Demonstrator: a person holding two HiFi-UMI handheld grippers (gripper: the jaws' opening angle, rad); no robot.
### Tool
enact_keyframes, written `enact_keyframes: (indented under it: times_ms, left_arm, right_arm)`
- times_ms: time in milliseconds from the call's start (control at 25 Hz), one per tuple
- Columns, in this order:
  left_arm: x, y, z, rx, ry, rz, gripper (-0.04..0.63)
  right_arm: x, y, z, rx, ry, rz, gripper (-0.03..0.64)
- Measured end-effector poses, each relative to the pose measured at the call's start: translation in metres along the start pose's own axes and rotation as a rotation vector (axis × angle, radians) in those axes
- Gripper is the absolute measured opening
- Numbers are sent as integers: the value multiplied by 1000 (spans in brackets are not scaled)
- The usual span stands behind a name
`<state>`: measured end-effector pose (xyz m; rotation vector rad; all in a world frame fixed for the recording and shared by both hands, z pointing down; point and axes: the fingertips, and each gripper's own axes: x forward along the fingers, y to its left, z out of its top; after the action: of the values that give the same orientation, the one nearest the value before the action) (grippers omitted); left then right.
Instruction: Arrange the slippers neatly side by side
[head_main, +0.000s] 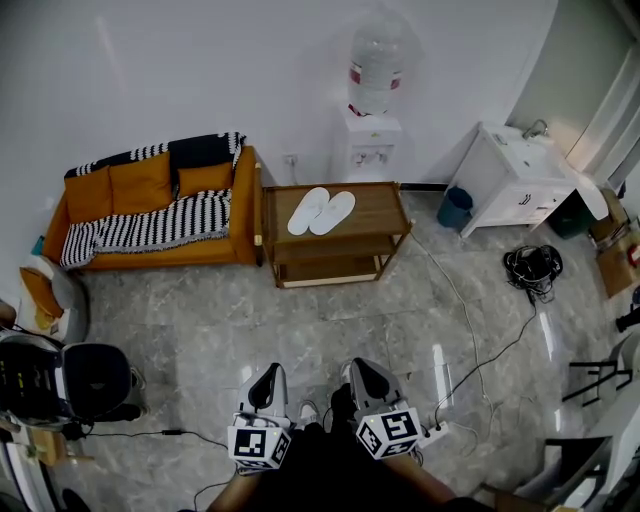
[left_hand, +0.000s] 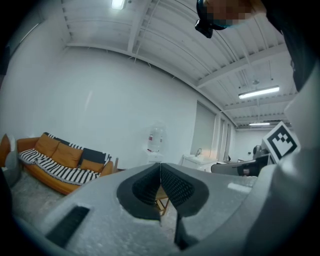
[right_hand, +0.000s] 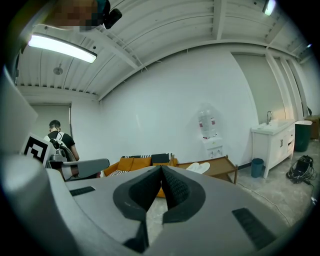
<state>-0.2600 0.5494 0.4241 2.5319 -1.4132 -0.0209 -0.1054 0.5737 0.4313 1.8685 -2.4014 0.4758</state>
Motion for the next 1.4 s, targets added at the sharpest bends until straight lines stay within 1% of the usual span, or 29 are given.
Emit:
enact_keyframes:
  times_ms: [200, 320, 400, 560, 720, 920, 1120, 1200, 1400]
  left_arm:
    - [24, 10, -4, 3, 14, 9, 17]
    - [51, 13, -4, -2, 22, 11, 17]
    - [71, 15, -6, -17, 31, 15, 17]
    - [119, 14, 0, -3, 39, 14, 17]
    - [176, 19, 12, -8, 53, 21, 17]
    - [239, 10, 21, 1, 57, 28, 17]
    - [303, 4, 30, -7, 83, 49, 17]
    - [322, 2, 32, 6, 88, 60, 17]
    - [358, 0, 40, 8, 75, 85, 17]
  right_arm:
    - [27, -10, 1, 12, 0, 9, 12]
    - [48, -26, 6, 24, 0, 15, 12]
    - [62, -41, 9, 30, 1, 14, 12]
    - [97, -74, 24, 28, 7, 19, 12]
    - [139, -106, 46, 23, 16, 42, 12]
    - [178, -149, 63, 33, 29, 56, 12]
    - [221, -194, 86, 26, 42, 86, 12]
    - [234, -210, 93, 22, 49, 99, 12]
    - [261, -243, 110, 28, 53, 122, 12]
